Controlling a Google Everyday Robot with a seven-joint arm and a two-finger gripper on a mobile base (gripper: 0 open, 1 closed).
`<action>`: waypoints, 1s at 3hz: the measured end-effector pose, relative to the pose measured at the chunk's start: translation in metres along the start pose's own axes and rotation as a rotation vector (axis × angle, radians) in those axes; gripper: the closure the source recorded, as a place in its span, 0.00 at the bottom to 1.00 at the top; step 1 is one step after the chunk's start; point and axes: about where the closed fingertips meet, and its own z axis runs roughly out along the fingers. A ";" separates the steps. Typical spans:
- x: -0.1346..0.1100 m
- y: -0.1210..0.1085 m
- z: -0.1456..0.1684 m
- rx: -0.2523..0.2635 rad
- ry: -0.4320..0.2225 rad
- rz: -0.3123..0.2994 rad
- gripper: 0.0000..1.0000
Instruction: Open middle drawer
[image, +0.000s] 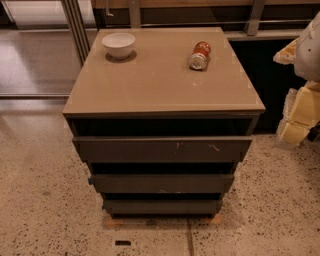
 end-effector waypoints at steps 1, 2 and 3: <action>0.000 0.000 0.000 0.000 0.000 0.000 0.00; 0.001 -0.001 0.007 0.033 -0.031 0.044 0.00; 0.006 0.003 0.033 0.078 -0.106 0.166 0.00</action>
Offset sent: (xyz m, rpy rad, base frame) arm 0.0154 -0.0063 -0.0444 0.2074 -0.1834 -0.2457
